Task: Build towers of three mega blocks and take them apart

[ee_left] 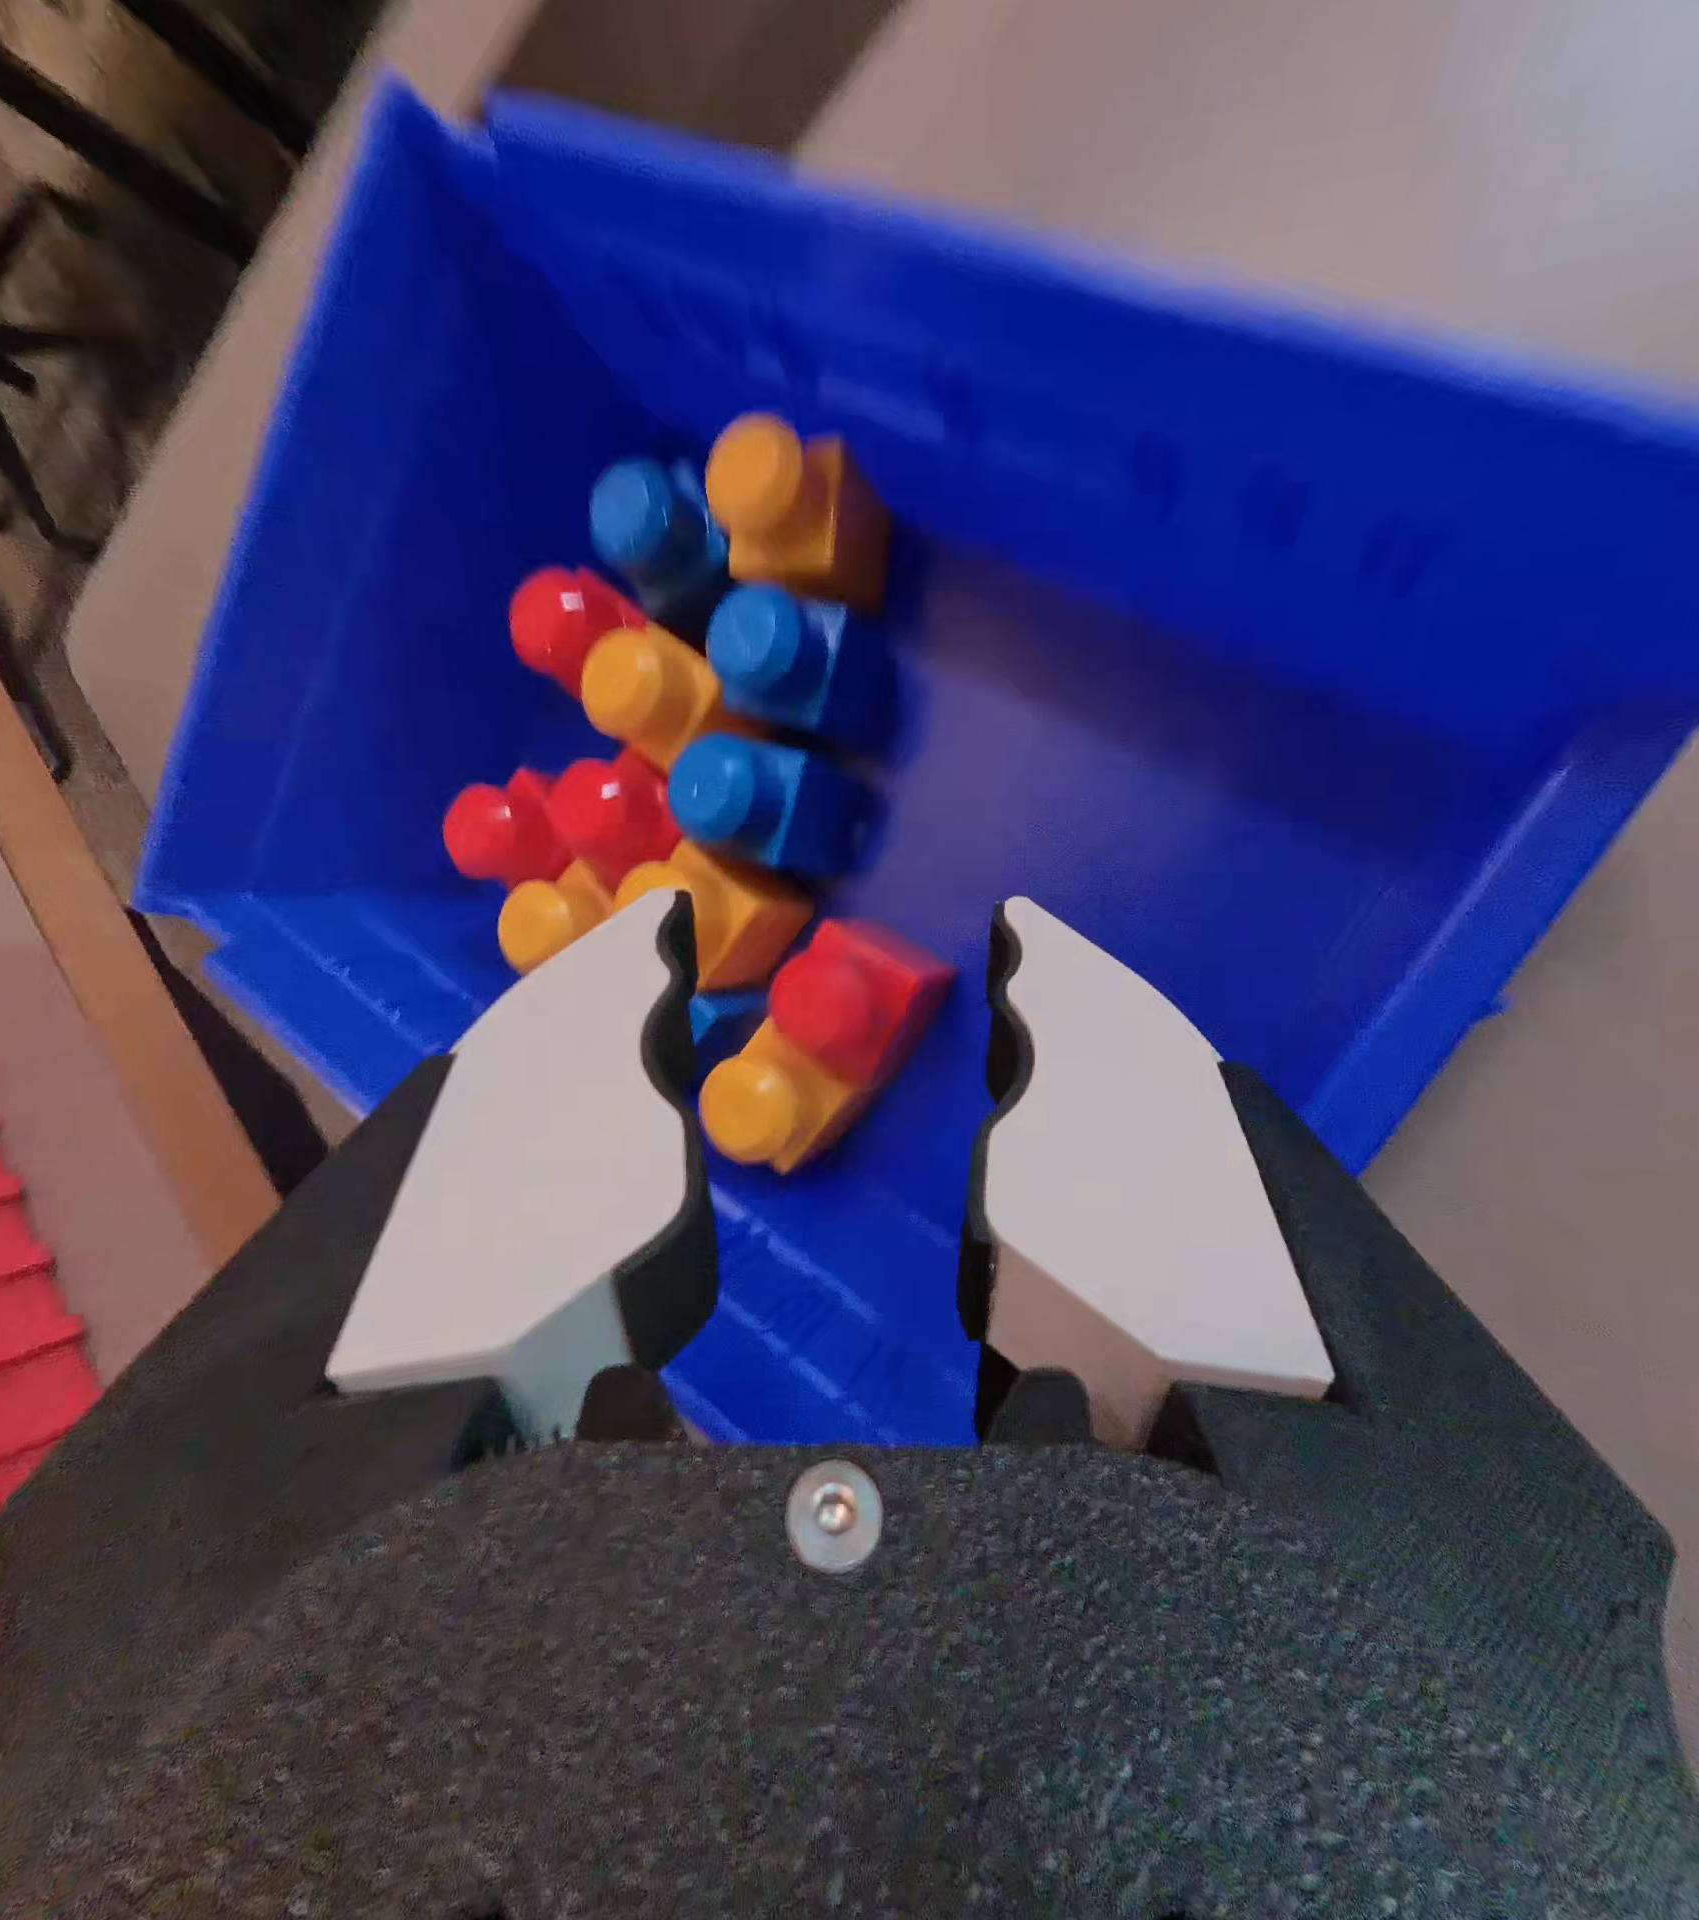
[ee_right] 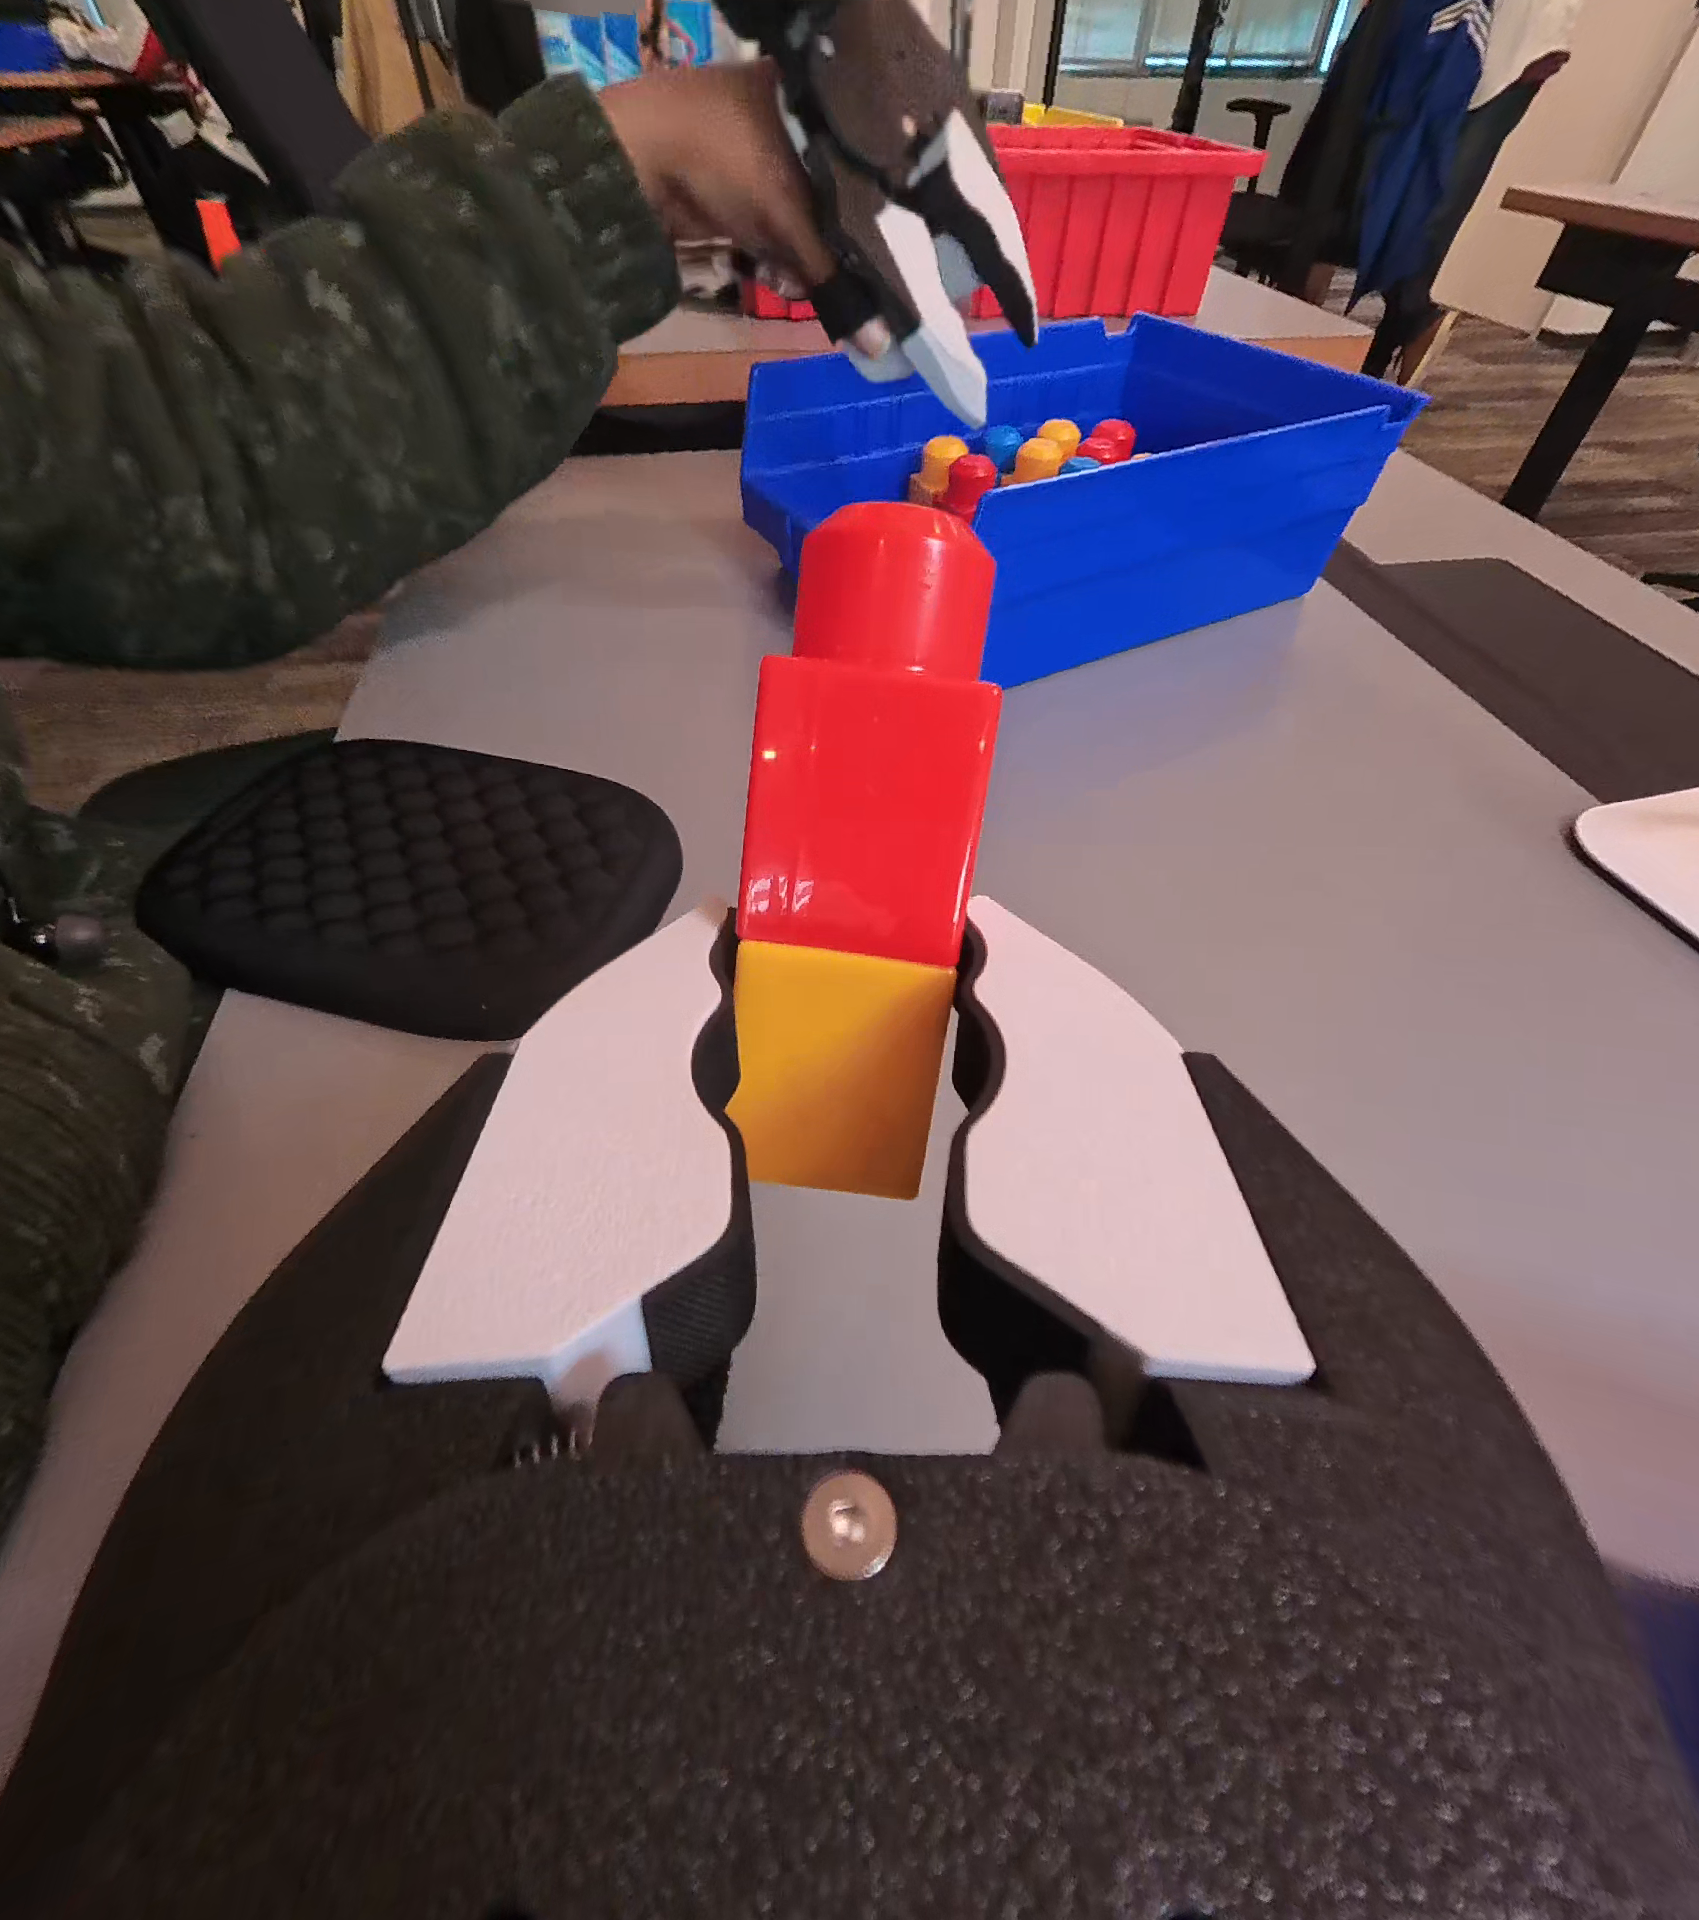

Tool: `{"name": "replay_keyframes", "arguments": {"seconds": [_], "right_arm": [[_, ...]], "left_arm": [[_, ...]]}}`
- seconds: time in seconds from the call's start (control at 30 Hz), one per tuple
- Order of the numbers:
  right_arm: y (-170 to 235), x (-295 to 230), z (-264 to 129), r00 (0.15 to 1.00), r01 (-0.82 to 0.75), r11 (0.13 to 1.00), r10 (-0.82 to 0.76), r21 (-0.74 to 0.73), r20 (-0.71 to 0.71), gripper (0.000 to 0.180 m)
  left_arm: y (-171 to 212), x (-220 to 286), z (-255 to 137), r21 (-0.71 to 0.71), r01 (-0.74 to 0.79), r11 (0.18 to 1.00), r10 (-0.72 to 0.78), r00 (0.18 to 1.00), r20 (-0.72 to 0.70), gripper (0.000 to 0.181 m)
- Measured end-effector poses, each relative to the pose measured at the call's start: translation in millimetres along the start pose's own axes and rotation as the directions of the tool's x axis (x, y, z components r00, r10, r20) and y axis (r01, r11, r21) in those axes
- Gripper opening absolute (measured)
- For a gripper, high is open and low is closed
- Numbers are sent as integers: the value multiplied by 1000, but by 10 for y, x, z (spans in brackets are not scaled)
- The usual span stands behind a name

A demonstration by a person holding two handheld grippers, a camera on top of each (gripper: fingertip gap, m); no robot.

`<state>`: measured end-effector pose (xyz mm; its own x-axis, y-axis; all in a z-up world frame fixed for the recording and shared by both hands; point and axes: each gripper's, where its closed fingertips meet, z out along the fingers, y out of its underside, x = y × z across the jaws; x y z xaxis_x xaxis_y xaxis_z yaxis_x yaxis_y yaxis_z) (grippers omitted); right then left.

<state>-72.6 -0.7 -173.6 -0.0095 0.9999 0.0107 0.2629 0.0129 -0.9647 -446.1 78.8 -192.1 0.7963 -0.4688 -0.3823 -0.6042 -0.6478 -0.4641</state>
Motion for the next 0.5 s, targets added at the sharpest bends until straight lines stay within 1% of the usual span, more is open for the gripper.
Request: {"name": "replay_keyframes", "arguments": {"seconds": [0.1,0.17,0.3,0.37,0.4,0.47,0.5], "right_arm": [[18,-19,11,1000,-5,1000,5,-5,15,38],[31,-27,14,1000,-6,1000,6,-10,22,38],[51,-41,25,999,-11,1000,12,-16,34,38],[63,-43,31,999,-13,1000,13,-20,36,38],[67,-45,31,999,-12,1000,13,-22,37,38],[69,-39,26,999,-9,1000,10,-25,31,38],[73,-25,22,1000,-9,1000,10,-29,23,38]], "left_arm": [[278,-40,172,-188,-121,975,111,992,-65,55],[416,-32,265,-272,-180,945,155,982,-110,59],[557,2,450,-359,-251,899,207,966,-156,56],[609,-4,539,-398,-301,867,265,953,-145,43],[623,9,565,-409,-323,854,288,946,-146,41],[579,-19,535,-411,-328,851,310,944,-112,37],[482,-35,487,-369,-311,876,303,950,-81,37]]}}
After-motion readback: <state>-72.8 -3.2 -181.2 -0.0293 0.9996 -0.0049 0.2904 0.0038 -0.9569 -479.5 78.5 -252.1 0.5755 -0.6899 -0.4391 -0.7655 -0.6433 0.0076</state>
